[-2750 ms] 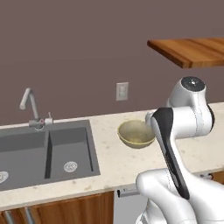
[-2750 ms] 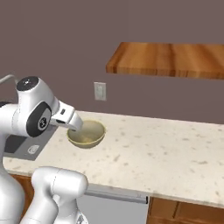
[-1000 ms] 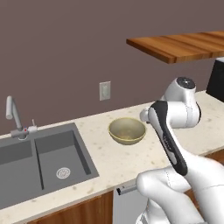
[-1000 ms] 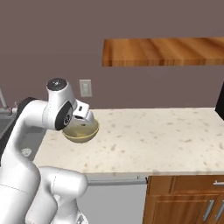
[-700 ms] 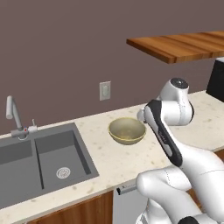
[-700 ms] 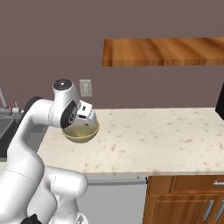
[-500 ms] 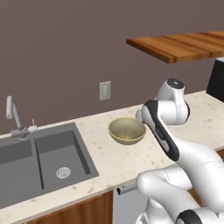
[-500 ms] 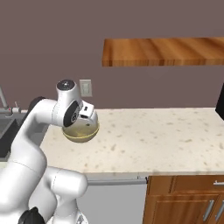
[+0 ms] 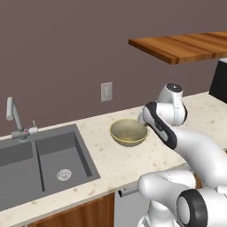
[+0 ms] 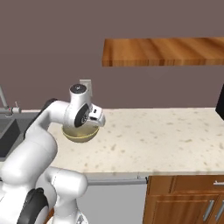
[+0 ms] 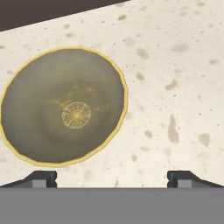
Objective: Clear the mugs and bowl far away from the sink.
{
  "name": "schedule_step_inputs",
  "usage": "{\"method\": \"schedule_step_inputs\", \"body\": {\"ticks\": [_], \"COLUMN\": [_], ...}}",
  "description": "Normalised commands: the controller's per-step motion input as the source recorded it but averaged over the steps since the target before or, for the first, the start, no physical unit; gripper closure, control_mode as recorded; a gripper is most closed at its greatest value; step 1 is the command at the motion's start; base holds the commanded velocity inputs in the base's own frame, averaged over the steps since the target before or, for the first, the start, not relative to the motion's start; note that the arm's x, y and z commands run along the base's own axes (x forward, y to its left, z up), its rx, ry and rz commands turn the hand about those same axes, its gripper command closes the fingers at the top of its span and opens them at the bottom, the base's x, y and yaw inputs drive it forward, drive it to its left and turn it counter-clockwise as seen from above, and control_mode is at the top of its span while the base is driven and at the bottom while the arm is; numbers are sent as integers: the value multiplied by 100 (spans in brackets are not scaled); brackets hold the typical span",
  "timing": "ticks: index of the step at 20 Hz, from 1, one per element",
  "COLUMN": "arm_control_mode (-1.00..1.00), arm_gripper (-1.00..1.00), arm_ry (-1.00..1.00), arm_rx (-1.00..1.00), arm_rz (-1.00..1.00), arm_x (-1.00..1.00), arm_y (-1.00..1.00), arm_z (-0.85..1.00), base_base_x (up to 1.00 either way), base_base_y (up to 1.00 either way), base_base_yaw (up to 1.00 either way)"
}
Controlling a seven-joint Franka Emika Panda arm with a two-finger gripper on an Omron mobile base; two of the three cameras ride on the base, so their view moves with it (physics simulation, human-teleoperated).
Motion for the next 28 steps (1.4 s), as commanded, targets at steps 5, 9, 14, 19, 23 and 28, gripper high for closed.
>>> {"method": "schedule_step_inputs", "body": {"ticks": [5,9,14,19,23,28], "arm_control_mode": [-100,-100,-100,-100,-100,-100], "arm_gripper": [-100,-100,-100,-100,-100,-100], "arm_ry": [0,0,0,0,0,0], "arm_rx": [2,1,1,0,0,0], "arm_rz": [3,3,1,0,0,0], "arm_x": [34,33,39,46,45,34], "arm_y": [-25,-15,0,0,0,0], "arm_z": [-25,-28,-26,-25,-31,-27], "base_base_x": [0,0,0,0,0,0], "base_base_y": [0,0,0,0,0,0], "base_base_yaw": [0,0,0,0,0,0]}}
